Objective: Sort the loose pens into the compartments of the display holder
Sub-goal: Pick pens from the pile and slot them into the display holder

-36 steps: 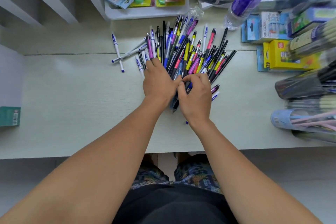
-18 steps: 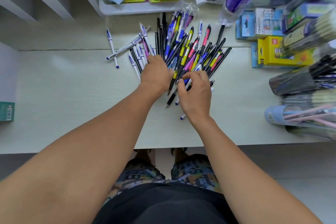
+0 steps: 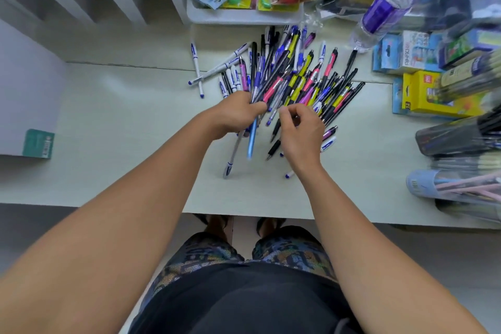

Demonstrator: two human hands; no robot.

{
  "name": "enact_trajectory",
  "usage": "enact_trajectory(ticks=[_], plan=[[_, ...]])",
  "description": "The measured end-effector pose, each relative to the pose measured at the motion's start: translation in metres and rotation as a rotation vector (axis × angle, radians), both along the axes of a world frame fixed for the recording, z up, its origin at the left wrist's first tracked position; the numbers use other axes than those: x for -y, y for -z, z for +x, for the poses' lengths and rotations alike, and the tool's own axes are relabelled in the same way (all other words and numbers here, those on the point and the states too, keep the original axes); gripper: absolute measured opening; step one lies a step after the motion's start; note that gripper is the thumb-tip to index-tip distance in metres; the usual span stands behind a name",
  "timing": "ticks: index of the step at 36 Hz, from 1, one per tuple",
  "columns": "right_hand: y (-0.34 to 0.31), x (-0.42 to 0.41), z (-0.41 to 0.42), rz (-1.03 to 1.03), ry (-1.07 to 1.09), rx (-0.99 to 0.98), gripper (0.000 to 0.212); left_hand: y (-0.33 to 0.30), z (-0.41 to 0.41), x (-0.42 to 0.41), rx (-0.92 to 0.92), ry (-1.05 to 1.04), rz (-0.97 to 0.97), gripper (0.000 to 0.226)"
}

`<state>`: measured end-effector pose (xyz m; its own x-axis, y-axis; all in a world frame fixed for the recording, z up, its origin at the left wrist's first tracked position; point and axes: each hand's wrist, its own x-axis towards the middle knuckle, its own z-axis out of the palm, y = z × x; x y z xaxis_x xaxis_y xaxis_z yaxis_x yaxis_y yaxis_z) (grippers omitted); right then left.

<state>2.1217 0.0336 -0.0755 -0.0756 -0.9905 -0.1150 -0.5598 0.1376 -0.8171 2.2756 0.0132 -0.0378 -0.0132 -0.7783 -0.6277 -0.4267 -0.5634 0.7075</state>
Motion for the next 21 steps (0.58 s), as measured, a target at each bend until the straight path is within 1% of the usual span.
enact_trajectory(ticks=[3,6,8,10,13,16,21], plan=[[-0.005,0.000,0.012,0.087,0.061,0.098,0.040,0.002,0.013,-0.014,-0.172,-0.105,0.053,0.021],[-0.005,-0.005,0.026,0.147,0.051,0.104,0.040,0.009,0.026,-0.023,-0.286,-0.232,0.047,0.018],[-0.004,-0.012,0.036,0.177,0.037,0.111,0.043,0.014,0.034,-0.027,-0.336,-0.326,0.040,0.020],[-0.004,-0.020,0.046,0.200,-0.003,0.139,0.045,0.019,0.042,-0.030,-0.336,-0.387,0.028,0.024],[-0.001,-0.035,0.060,0.276,-0.118,0.207,0.037,0.024,0.054,-0.032,-0.313,-0.450,0.007,0.026],[0.003,-0.047,0.072,0.399,-0.236,0.187,0.027,0.026,0.066,-0.033,-0.309,-0.500,-0.002,0.021],[0.007,-0.048,0.083,0.471,-0.332,0.163,0.004,0.028,0.087,-0.039,-0.248,-0.415,-0.036,0.019]])
